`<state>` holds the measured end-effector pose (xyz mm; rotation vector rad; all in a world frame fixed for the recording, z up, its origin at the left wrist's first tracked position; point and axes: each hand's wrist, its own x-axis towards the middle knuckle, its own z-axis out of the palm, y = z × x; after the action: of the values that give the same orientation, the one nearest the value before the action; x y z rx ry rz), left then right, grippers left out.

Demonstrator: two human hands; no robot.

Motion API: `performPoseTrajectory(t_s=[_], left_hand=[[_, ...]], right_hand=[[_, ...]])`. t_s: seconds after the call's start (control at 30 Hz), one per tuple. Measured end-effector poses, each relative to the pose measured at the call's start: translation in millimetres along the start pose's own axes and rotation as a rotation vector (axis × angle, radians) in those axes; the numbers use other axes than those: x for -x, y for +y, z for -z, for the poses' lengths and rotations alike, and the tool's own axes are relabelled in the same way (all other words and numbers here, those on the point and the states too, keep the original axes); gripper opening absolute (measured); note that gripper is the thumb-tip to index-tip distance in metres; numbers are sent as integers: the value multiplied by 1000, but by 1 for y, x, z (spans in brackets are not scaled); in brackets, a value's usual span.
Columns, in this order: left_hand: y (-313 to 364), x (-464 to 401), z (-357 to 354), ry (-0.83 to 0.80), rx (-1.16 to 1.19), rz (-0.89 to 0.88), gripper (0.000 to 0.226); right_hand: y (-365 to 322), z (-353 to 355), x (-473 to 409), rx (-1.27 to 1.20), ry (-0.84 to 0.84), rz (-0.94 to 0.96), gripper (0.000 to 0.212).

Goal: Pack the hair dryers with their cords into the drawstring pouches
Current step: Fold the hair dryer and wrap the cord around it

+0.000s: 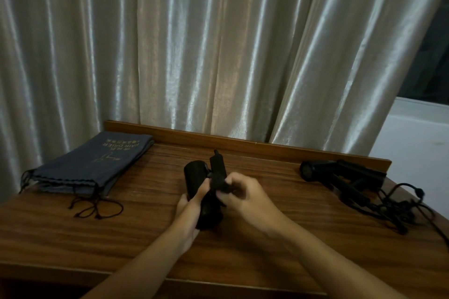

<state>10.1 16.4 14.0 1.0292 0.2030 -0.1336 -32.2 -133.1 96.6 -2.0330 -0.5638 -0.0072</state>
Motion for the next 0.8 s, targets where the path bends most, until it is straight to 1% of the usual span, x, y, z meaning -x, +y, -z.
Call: performPoseTrajectory(t_s=[0.1,0.2,0.23,0.27,0.33,0.47,0.6,0.7,0.77,0.8], left_hand=[[-1,1,1,-50,-64,-4,90],[-2,-1,2,-60,-56,4,87],[-2,-2,3,-65,-42,10,84],[-2,-3,4,-74,-29,15,80],[-3,-5,6,-87,-14,23,77],[-3,-7,9,-100,-25,28,79],[-6,-8,10,-105,-84,-2,91],[-7,-4,8,-120,-140,-60,88],[-8,-2,7,-112,-165,-99,85],[-8,-1,6,-106,-169,-109,84]], right_hand=[[-5,8,-9,-220,172,-8,6],[-5,9,-13,-532,267,12,18],[-4,9,-13,-595,322,12,24],[-2,9,-13,-607,390,10,27],[4,10,-12,-539,510,1,24],[22,12,-9,-421,636,-78,24],[35,14,-13,-408,721,-204,33],[39,20,-16,-408,778,-287,40],[43,25,-18,-471,756,-387,41],[44,25,-18,-498,710,-449,40]])
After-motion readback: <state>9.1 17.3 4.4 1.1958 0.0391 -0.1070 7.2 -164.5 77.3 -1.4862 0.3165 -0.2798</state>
